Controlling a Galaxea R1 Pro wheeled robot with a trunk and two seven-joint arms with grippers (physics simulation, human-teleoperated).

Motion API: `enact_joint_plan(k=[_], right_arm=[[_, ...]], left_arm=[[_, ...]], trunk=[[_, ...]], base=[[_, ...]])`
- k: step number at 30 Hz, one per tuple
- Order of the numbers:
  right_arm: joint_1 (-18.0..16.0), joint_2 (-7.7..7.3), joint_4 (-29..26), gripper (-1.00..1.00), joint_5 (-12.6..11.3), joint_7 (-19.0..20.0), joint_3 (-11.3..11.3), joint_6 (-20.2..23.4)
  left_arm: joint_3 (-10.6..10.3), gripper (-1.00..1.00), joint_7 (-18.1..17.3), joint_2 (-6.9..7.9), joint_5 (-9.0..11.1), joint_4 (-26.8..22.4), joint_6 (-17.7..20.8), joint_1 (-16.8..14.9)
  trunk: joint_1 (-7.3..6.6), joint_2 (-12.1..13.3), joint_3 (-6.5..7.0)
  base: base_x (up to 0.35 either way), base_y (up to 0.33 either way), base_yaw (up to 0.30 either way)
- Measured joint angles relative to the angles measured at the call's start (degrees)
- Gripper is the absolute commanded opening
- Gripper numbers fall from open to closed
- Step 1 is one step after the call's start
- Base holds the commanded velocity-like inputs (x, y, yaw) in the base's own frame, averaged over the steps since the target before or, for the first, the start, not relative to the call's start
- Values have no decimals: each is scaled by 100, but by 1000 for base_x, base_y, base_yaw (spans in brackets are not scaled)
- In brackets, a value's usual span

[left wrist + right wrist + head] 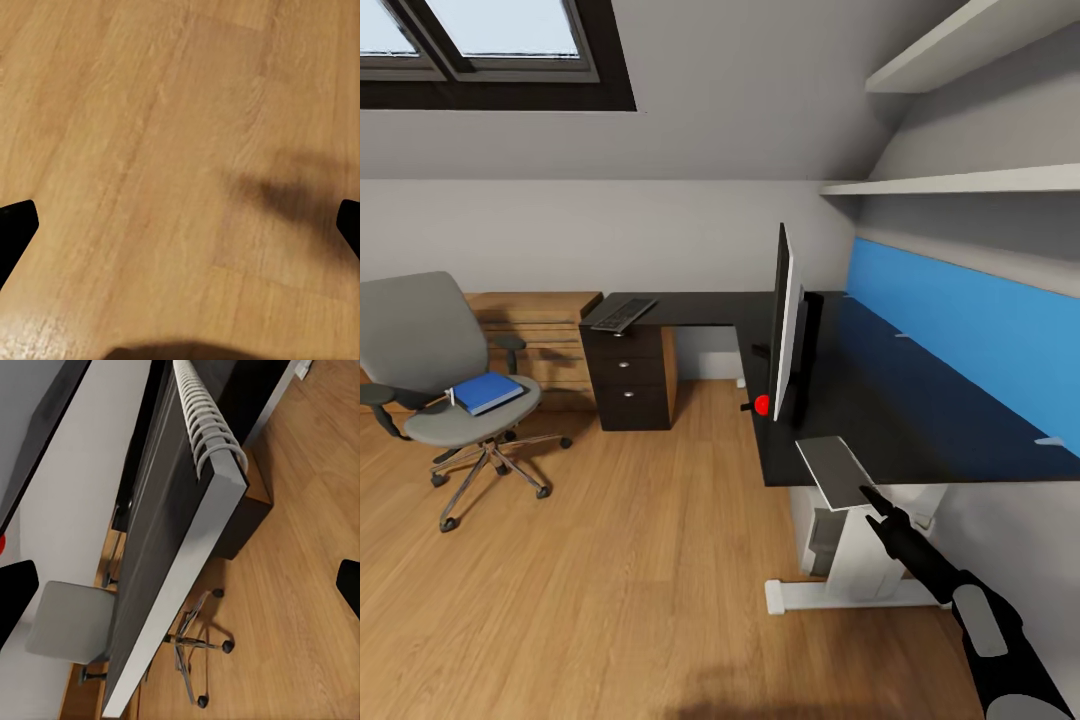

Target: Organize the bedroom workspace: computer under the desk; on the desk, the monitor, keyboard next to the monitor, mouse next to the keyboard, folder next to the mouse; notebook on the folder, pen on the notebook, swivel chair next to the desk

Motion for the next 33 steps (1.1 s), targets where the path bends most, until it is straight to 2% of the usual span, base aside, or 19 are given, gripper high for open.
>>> enact_joint_plan(k=[24,33], right_arm=[[0,9,6,100,2,0,9,-3],[0,6,7,100,1,0,10,-4]], left_arm=[[-12,100,0,-3,-2,0,-1,0],[-15,100,0,-3,-1,0,-2,0]], trunk=[[0,0,0],[-1,0,0]], base=[[20,10,0],[105,93,0]])
